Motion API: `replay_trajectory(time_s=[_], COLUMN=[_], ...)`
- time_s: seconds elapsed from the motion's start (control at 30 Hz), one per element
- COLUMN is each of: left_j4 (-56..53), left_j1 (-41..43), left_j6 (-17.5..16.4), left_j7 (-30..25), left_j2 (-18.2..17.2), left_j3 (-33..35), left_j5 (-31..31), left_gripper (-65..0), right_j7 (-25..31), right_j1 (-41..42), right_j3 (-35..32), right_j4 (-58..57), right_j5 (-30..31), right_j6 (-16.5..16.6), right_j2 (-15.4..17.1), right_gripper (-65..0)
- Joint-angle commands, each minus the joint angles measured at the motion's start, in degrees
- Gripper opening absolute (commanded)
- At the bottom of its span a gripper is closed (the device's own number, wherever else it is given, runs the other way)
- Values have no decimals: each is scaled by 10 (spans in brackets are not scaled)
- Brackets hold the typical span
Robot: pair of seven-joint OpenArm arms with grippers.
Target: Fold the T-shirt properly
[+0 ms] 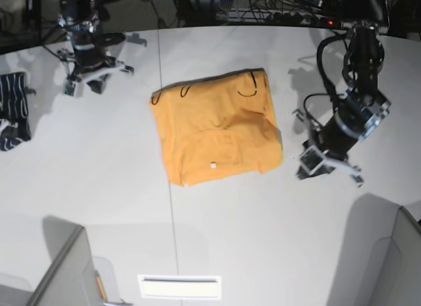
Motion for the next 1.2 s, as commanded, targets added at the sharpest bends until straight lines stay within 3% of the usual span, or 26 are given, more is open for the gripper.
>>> replay_trajectory(time_s=[0.0, 0.1, 0.2, 0.27, 0.43, 0.53, 0.63, 0.77, 0.87, 1.0, 1.1, 1.17], left_j4=[10, 7, -1, -7, -44, -100, -182, -321, -443, -628, -780, -867], left_j1=[21, 111, 221, 290, 451, 527, 573, 579, 535, 444, 360, 306], left_j6=[3, 3, 3, 3, 3, 3, 3, 3, 3, 3, 3, 3], left_j7=[-9, -46, -164, -256, -452, -516, -562, -590, -592, -592, -593, -593], left_j2=[-4, 6, 44, 71, 133, 139, 139, 135, 129, 110, 84, 69], left_j3=[-27, -86, -145, -182, -233, -227, -199, -150, -127, -100, -69, -24], left_j5=[-4, -5, -5, -5, -5, -5, -2, 1, 1, 1, 1, 1], left_gripper=[-650, -650, -650, -650, -650, -650, -650, -650, -650, -650, -650, -650], right_j7=[36, 115, 173, 195, 199, 196, 135, 15, -22, -16, 3, 52], right_j1=[-15, -68, -127, -160, -247, -301, -324, -294, -220, -127, -64, -22], right_j3=[2, 2, 14, 27, 27, 23, -1, -80, -163, -274, -331, -349], right_j4=[10, 6, 0, -2, -3, -3, -3, -51, -156, -335, -487, -606], right_j5=[-20, -90, -134, -143, -144, -144, -145, -144, -142, -137, -101, -82], right_j6=[9, 89, 161, 184, 198, 198, 198, 198, 198, 197, 196, 196], right_j2=[2, 15, 15, 12, 15, 17, 24, 54, 66, 54, 15, -19], right_gripper=[-650, -650, -650, -650, -650, -650, -650, -650, -650, -650, -650, -650])
